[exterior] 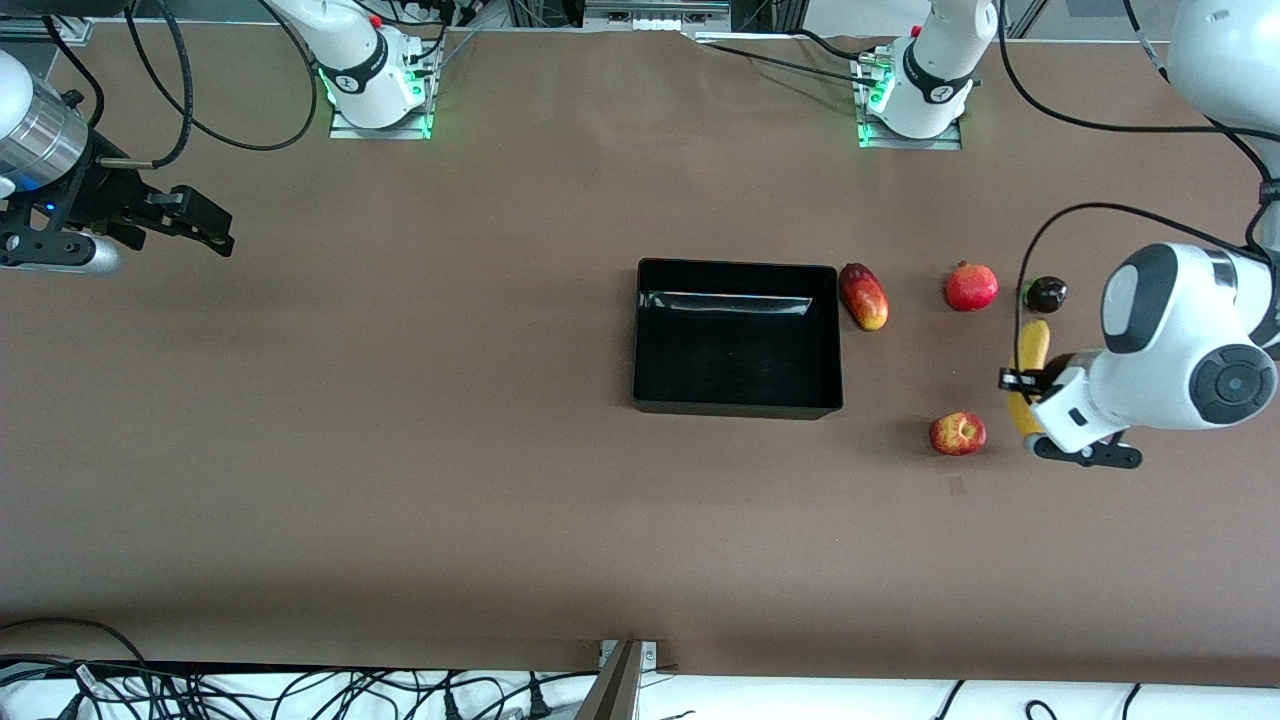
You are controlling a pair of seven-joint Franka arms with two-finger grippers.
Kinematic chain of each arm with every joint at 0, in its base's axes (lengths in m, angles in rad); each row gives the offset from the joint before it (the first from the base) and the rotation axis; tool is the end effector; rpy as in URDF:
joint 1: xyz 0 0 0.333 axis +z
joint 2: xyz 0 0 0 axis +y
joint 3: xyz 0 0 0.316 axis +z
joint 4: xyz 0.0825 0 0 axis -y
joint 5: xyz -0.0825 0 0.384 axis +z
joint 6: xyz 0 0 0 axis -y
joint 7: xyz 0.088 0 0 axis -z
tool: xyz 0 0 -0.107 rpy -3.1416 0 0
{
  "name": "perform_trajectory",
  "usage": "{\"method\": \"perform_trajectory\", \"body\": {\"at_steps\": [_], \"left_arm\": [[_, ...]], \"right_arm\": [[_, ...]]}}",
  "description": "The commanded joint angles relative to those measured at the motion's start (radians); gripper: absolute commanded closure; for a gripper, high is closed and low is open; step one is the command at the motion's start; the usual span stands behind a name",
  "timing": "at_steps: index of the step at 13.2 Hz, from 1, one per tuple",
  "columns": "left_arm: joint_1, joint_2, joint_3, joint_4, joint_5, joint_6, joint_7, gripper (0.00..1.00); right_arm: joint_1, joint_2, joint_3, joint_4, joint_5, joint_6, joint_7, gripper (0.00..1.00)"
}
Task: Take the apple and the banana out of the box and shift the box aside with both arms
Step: 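Lower the banana beside the apple while the right gripper reaches the box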
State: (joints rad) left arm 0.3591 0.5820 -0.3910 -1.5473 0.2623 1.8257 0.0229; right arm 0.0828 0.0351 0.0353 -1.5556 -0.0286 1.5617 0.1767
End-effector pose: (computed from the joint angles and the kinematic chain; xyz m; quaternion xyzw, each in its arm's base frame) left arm 0.6658 0.0353 0.3116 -0.9899 0.0610 0.1269 0.0136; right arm 0.5604 0.0630 0.6113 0.9994 -0.0292 -0.0123 0.0157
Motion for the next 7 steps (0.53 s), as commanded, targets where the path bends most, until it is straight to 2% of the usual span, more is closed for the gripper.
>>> {"method": "perform_trajectory", "body": {"at_steps": [1,3,5,7], "left_arm": [[0.041,0.093,-0.012,-0.007,0.083,0.133,0.067,1.0],[0.076,0.127,-0.011,-0.063,0.129,0.269,0.071,1.0],[0.087,0.145,0.02,-0.099,0.137,0.357,0.084,1.0],[0.089,0.179,0.041,-0.105,0.138,0.421,0.101,1.0]], "right_arm": [[0.005,0.008,0.005,0.019,-0.007,-0.002,0.0,0.0],[0.032,0.046,0.002,0.019,-0.025,0.036,-0.006,0.0],[0.038,0.116,0.002,0.019,-0.025,0.037,-0.016,0.0],[0.069,0.111,0.005,0.015,-0.031,0.035,-0.014,0.0]]}}
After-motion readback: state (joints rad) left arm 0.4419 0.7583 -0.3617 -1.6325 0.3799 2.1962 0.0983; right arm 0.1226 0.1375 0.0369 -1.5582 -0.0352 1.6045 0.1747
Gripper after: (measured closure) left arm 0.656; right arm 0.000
